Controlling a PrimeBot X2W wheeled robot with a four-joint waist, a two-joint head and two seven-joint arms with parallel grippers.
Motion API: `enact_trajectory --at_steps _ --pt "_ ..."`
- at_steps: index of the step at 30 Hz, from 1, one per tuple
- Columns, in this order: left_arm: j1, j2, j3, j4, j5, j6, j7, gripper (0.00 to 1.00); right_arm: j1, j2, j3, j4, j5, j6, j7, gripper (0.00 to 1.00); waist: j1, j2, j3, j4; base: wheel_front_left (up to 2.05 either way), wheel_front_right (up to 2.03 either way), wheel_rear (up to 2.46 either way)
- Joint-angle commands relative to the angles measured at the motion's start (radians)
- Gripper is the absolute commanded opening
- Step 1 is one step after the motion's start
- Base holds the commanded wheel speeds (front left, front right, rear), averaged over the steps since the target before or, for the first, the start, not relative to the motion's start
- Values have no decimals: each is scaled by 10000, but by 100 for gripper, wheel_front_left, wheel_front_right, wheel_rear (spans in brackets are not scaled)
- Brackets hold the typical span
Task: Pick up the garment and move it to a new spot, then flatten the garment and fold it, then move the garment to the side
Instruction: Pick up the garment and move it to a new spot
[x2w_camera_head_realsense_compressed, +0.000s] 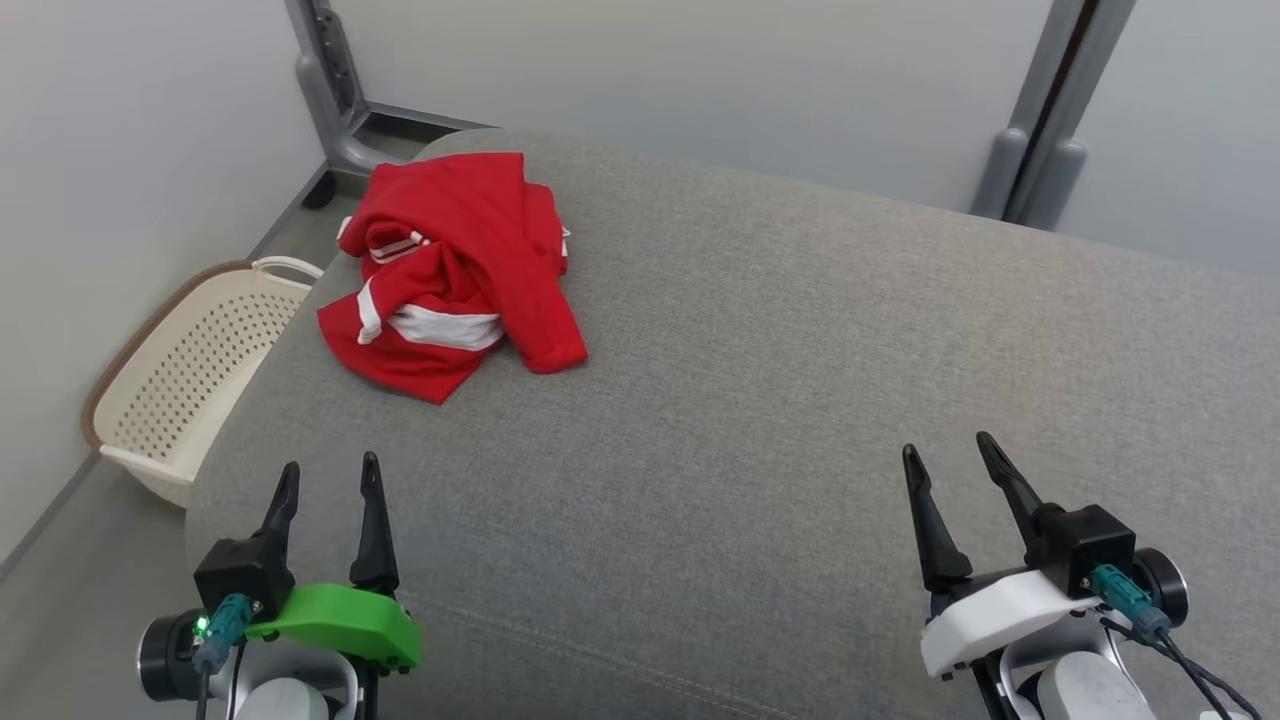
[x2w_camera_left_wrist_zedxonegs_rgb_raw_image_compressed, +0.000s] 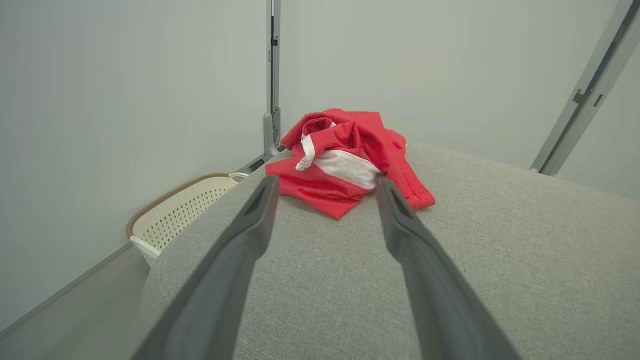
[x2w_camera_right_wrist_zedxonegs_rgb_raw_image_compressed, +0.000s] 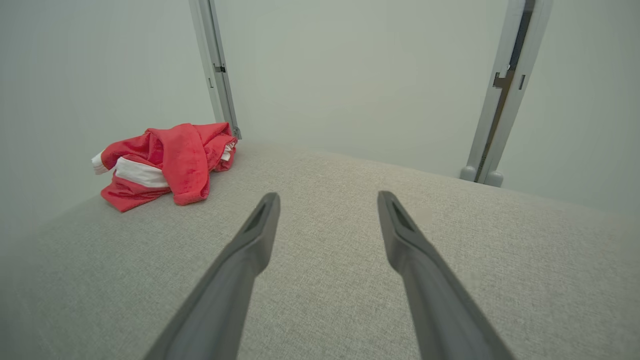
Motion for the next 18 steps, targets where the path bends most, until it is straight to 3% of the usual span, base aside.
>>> enact_trajectory --at_steps 1,18 --pt "131 -7 -6 -8 -45 0 -8 100 10 -29 -6 21 24 1 -25 100 0 0 36 377 0 0 0" --pt "31 65 -148 -18 210 106 -9 100 -37 -31 58 55 -111 -1 -25 100 0 0 163 699 0 0 0"
